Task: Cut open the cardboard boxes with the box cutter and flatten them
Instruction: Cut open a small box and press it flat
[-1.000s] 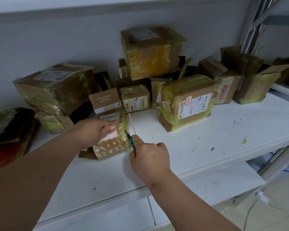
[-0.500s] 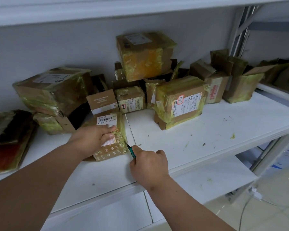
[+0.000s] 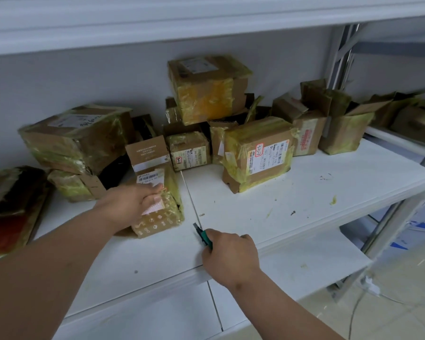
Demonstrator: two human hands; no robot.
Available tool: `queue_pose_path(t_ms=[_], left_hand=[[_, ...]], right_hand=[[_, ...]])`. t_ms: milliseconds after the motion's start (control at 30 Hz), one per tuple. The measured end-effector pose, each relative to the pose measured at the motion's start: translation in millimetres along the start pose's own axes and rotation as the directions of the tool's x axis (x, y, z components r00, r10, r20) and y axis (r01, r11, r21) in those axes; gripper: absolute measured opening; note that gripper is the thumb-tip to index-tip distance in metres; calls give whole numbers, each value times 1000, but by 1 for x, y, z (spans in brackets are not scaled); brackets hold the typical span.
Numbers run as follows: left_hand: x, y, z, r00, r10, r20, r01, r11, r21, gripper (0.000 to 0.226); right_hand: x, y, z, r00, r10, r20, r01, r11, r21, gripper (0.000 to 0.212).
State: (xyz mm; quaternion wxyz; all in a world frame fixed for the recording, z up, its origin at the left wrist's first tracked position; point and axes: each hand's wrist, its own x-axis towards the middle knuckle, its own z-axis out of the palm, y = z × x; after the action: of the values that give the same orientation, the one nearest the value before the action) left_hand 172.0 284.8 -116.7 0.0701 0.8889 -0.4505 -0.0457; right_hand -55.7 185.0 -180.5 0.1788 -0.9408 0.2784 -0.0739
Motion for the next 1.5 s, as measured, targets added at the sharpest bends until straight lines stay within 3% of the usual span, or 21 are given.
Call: queue_pose_path(t_ms=[200, 400, 600, 833, 1000, 1300, 1500], left_hand=[[-3, 7, 8, 1000, 24, 13, -25, 999, 33, 47], [-8, 10, 3, 999, 22, 35, -23, 999, 39, 47], [-6, 14, 2, 998, 8, 60, -12, 997, 74, 46], [-9, 21, 1, 998, 14, 56, -22, 989, 146, 46], [-12, 14, -2, 999, 3, 47, -5, 999, 53, 46], [-14, 12, -1, 998, 12, 58, -16, 998, 62, 47], [-16, 16, -1, 998, 4, 58, -8, 998, 58, 47]], right_hand=[[13, -6, -10, 984, -65, -168, 73, 996, 42, 21], [24, -19, -6, 990, -96, -103, 92, 995, -37, 25], [18, -16, 1, 997, -64, -39, 60, 994, -90, 7], [20, -20, -8, 997, -20, 70, 28, 993, -115, 5], [14, -14, -5, 979, 39, 200, -16, 993, -116, 8], [13, -12, -5, 999, -51, 9, 51, 998, -34, 3], [16, -13, -5, 995, -53, 86, 59, 996, -69, 5]])
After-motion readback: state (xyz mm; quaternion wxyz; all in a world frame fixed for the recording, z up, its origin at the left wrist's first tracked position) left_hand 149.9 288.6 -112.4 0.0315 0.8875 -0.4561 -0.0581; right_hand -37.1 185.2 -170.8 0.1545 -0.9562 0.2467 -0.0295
